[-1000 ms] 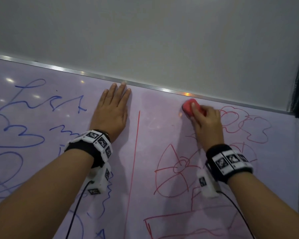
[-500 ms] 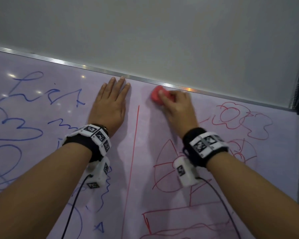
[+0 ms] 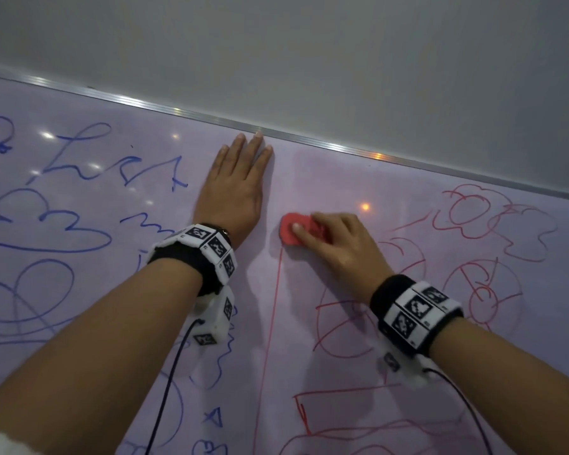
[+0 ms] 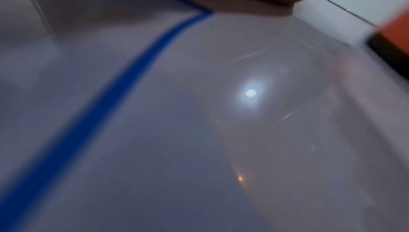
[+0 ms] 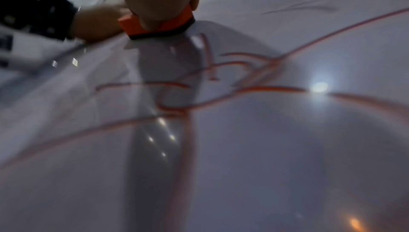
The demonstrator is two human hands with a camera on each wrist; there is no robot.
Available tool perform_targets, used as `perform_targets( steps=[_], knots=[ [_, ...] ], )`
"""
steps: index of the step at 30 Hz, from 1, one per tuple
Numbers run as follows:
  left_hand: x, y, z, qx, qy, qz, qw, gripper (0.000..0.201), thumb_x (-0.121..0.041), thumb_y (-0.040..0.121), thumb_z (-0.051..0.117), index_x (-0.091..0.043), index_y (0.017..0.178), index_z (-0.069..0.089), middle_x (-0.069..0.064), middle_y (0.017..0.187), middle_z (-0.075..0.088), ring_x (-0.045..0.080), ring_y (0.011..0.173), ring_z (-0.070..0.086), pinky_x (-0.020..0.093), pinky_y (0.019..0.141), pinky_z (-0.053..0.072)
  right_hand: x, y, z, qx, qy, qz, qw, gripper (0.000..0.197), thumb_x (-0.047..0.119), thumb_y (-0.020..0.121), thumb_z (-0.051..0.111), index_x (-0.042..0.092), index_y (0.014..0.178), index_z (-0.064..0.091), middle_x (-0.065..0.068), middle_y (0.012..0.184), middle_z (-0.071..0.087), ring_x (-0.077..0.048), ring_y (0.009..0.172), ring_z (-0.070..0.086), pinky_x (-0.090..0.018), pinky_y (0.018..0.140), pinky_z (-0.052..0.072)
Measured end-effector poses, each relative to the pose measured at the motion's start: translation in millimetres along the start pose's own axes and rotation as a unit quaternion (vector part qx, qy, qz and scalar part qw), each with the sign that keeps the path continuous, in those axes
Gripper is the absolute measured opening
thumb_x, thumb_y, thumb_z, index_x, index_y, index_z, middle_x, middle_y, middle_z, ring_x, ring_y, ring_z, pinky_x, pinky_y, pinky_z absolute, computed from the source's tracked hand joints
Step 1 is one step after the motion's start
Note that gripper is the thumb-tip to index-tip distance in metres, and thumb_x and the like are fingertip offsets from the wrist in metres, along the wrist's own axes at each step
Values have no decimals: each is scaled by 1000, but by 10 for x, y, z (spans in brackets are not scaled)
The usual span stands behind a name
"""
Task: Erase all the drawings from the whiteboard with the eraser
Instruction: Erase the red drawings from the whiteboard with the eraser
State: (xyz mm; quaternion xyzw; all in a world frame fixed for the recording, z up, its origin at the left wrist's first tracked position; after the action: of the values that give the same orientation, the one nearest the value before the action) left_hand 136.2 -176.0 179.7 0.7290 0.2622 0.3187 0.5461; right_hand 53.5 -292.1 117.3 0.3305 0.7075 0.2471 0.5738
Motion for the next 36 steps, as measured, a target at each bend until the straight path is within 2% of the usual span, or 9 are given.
perform_targets(
  steps=[3,7,8,14,21,28,31,34,36],
  knots=[
    [-10,0,-8,2,2,-4,1000,54,-17,89,26,-4,139,40,15,147,37,35,136,32,39,113,13,-201,-193,-76,63,-41,-83,994,41,12,87,52,16,128,47,-20,116,51,-33,95,44,-42,81,42],
    [-30,-6,-9,12,16,-9,1000,56,-20,87,28,-5,140,38,14,148,34,34,137,29,36,113,8,-1096,-151,-424,-27,-30,275,960,35,24,83,50,5,111,60,-24,99,57,-39,89,49,-46,70,50],
    [-37,-5,-9,17,23,-12,1000,56,-20,87,29,-5,140,38,14,148,34,34,137,29,35,113,6,-1026,-156,-413,-40,-23,303,952,35,23,81,51,3,107,63,-23,95,56,-39,85,50,-43,68,48],
    [-60,-3,-33,65,30,-39,997,61,-24,86,23,-3,142,35,17,149,31,36,139,24,41,114,9,-290,-463,-213,54,27,158,986,31,27,77,51,11,103,58,-17,83,56,-32,72,53,-35,60,46],
    [-123,-112,29,20,29,-49,998,55,-27,91,28,-6,141,37,18,148,33,35,137,27,33,115,0,-1416,-912,-599,-33,-13,494,869,31,19,83,66,4,109,57,-21,103,48,-33,96,44,-34,76,40],
    [-87,-146,14,10,24,-56,998,55,-28,92,27,-9,143,35,15,150,30,32,139,24,29,114,-3,-363,-715,-185,0,48,172,984,30,29,81,57,20,109,52,-16,87,58,-27,79,45,-34,68,40],
    [-98,-149,21,6,34,-54,998,55,-27,91,28,-8,141,37,15,149,33,33,138,27,34,114,3,-806,-961,-364,-30,-8,244,969,34,35,81,53,16,109,57,-20,88,57,-31,77,49,-37,69,42],
    [-104,-153,23,10,32,-55,998,55,-27,91,28,-9,142,36,15,149,32,33,138,27,36,113,5,-1092,-1096,-499,-116,-12,421,900,39,35,83,51,6,106,63,-22,92,53,-33,83,46,-39,70,43],
    [-106,-161,19,15,31,-57,998,55,-27,91,28,-9,142,36,14,150,31,33,139,26,34,114,3,-710,-951,-398,-134,4,380,915,33,30,82,54,11,109,60,-22,94,53,-29,85,42,-37,70,43]
  ],
)
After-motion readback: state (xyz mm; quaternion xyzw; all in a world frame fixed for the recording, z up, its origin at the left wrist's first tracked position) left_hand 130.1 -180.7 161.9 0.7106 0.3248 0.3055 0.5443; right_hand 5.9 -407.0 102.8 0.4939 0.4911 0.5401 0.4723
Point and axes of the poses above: each hand's wrist, its own y-axis towards the middle knuckle, its own z-axis out of the palm, x = y × z, the point moved 9 cm from there along y, towards the middle knuckle
